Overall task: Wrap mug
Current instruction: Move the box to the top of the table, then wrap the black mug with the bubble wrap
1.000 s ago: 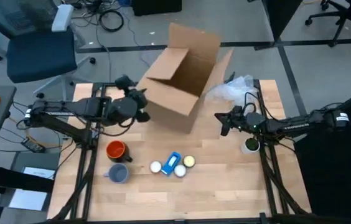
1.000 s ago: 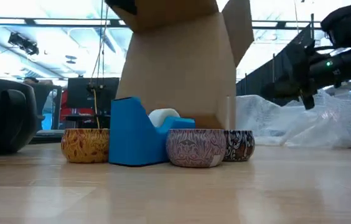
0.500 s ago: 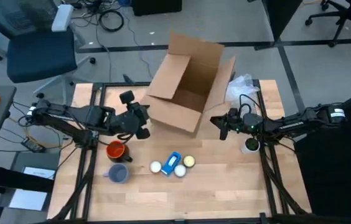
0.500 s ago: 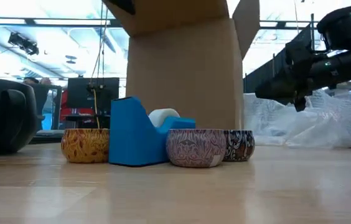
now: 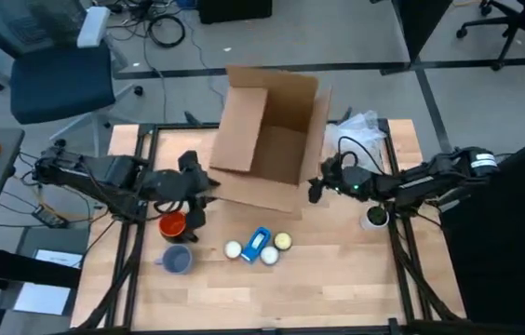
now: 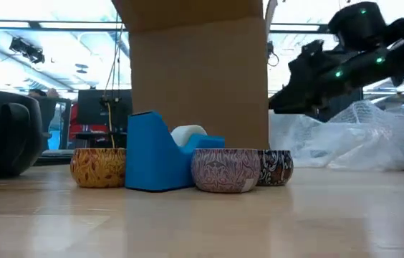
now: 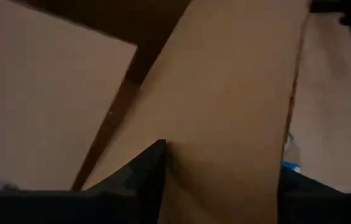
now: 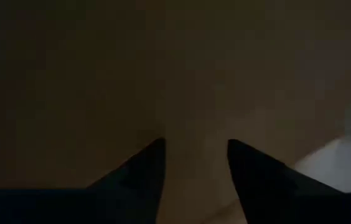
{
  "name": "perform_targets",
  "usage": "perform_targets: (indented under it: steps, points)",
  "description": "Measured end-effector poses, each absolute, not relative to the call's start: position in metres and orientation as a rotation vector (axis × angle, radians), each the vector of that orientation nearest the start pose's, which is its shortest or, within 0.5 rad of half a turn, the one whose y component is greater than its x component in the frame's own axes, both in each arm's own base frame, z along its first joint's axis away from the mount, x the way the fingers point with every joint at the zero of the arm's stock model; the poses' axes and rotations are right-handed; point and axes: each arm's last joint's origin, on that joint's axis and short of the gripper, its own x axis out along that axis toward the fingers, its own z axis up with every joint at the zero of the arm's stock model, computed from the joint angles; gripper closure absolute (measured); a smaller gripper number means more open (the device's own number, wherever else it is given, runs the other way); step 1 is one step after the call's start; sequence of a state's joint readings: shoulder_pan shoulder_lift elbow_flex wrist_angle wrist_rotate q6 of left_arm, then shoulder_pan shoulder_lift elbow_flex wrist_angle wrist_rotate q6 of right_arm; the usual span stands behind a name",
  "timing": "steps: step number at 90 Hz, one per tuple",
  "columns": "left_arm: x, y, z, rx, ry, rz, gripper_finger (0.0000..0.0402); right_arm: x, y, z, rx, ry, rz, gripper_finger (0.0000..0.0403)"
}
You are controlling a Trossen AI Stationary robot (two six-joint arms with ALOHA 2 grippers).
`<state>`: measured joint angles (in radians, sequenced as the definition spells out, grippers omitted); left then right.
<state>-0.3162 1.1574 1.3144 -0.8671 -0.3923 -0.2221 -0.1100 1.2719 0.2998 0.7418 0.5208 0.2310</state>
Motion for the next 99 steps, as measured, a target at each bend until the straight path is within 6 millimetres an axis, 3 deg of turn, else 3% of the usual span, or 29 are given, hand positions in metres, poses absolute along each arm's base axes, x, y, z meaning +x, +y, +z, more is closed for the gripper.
perform_targets:
  steps: [11, 23, 58, 85, 99]
  points:
    - [0.208, -0.066, 0.378, 0.058, 0.673, 0.098, 0.0254, 0.22, -0.044, 0.168, 0.177, 0.155, -0.677, 0.0254]
    - [0.209, -0.065, 0.381, 0.151, 0.632, 0.166, 0.0254, 0.224, -0.045, 0.177, 0.186, 0.121, -0.636, 0.0254]
    - [0.227, -0.065, 0.415, 0.363, 0.294, 0.219, 0.0237, 0.23, -0.046, 0.186, 0.17, 0.119, -0.607, 0.0257]
    - [0.225, -0.063, 0.411, 0.377, 0.341, 0.25, 0.0192, 0.23, -0.042, 0.183, 0.128, 0.162, -0.587, 0.0257]
    - [0.222, -0.066, 0.412, 0.367, 0.332, 0.243, 0.0171, 0.222, -0.04, 0.194, 0.036, 0.175, -0.571, 0.0258]
